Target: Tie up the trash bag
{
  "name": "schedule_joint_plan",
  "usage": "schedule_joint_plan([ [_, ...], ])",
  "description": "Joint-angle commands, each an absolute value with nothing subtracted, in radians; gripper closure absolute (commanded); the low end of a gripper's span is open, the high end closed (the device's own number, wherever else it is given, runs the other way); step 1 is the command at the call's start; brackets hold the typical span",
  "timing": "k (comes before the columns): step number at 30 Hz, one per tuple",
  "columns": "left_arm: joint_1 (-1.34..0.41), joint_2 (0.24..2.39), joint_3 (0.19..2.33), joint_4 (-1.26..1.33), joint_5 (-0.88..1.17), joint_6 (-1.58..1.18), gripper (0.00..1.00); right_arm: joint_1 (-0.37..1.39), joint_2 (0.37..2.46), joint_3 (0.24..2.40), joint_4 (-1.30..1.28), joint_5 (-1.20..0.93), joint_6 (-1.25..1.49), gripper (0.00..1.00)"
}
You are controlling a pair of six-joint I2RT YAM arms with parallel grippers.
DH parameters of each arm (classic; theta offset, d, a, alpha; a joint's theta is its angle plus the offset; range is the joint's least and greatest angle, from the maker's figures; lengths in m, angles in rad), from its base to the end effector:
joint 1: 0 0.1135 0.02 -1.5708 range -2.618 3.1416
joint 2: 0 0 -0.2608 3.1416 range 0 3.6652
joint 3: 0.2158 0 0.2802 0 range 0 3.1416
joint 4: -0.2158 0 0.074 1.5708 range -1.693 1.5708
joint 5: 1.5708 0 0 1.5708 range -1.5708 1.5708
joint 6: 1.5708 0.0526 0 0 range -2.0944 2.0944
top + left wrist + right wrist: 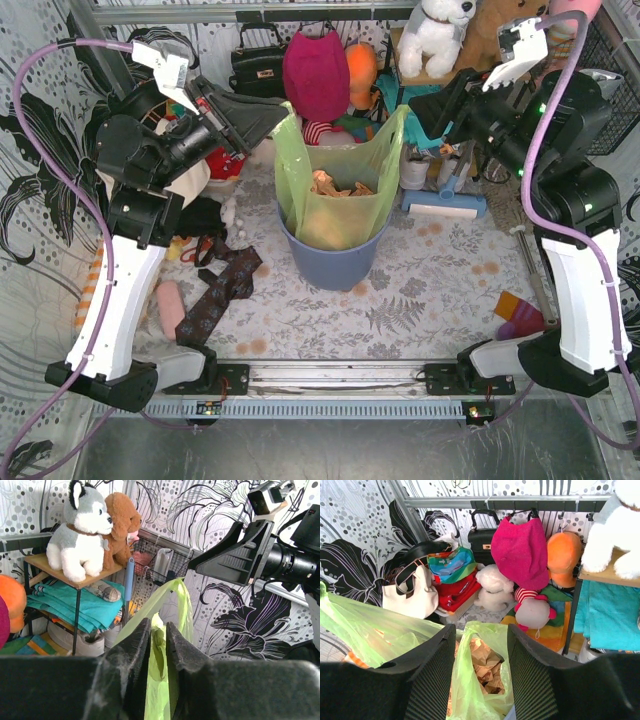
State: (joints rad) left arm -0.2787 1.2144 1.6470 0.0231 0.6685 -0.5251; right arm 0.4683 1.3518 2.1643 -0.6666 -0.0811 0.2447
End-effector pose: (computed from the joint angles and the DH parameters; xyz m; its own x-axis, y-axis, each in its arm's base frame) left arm 0.2370 -0.1017 0.5779 -0.0104 -0.4062 -0.9137 0.8619 0.4596 -0.2141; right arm 0.2061 0.1090 0.6264 -0.0005 0.2704 -0.9628 -0.5373 0.8119 0.2283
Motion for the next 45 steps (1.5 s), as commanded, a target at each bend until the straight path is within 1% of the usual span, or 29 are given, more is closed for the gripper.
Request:
schedule_joint_plan([
  [1,-0.272,1.222,1.672,0.041,0.662,-0.507,0.75,0.467,1.358,2.154,-0.655,-0.067,0.232,0.54],
  [6,-0.271,1.207,1.65,0.025,0.655,-0.495,0.88,0.467,1.363,2.16,-0.662,-0.058,0.226,0.57],
  [9,-0.271,1.199,1.649,0.016,0.649,-0.484,0.99,0.467,1.372,2.167,-0.669,-0.052,0.223,0.58],
  [11,-0.271,1.196,1.657,0.009,0.645,-0.48,1.0,0.467,1.382,2.167,-0.67,-0.051,0.217,0.55],
  [16,-0.27,1.194,1.699,-0.004,0.63,-0.483,1.0,0.467,1.436,2.206,-0.689,-0.085,0.214,0.38],
  [18,-0.271,1.192,1.703,0.0,0.635,-0.484,1.0,0.467,1.462,2.233,-0.701,-0.101,0.222,0.36],
  [22,-0.271,1.193,1.696,0.01,0.642,-0.492,1.0,0.466,1.475,2.25,-0.705,-0.106,0.231,0.45],
  [26,-0.27,1.19,1.688,0.016,0.643,-0.491,1.0,0.467,1.461,2.248,-0.708,-0.092,0.226,0.7],
  [27,-0.27,1.192,1.687,0.016,0.642,-0.491,1.0,0.468,1.458,2.25,-0.712,-0.093,0.228,0.74],
  [28,-0.271,1.193,1.687,0.018,0.642,-0.492,1.0,0.467,1.455,2.25,-0.716,-0.095,0.23,0.74],
  [30,-0.272,1.195,1.687,0.021,0.644,-0.493,1.0,0.467,1.451,2.259,-0.724,-0.095,0.235,0.68],
  [32,-0.27,1.196,1.689,0.02,0.644,-0.494,1.0,0.468,1.452,2.277,-0.749,-0.091,0.24,0.66],
  [35,-0.272,1.195,1.689,0.022,0.644,-0.496,1.0,0.468,1.458,2.305,-0.799,-0.091,0.246,0.56],
  [36,-0.271,1.195,1.689,0.023,0.644,-0.497,1.0,0.467,1.458,2.309,-0.812,-0.095,0.249,0.54],
  [41,-0.271,1.195,1.689,0.024,0.645,-0.5,1.0,0.467,1.463,2.306,-0.834,-0.108,0.255,0.61],
  [43,-0.271,1.194,1.684,0.03,0.647,-0.504,1.0,0.467,1.463,2.307,-0.84,-0.106,0.256,0.61],
  [45,-0.272,1.191,1.68,0.036,0.647,-0.507,1.0,0.467,1.461,2.302,-0.836,-0.107,0.255,0.68],
])
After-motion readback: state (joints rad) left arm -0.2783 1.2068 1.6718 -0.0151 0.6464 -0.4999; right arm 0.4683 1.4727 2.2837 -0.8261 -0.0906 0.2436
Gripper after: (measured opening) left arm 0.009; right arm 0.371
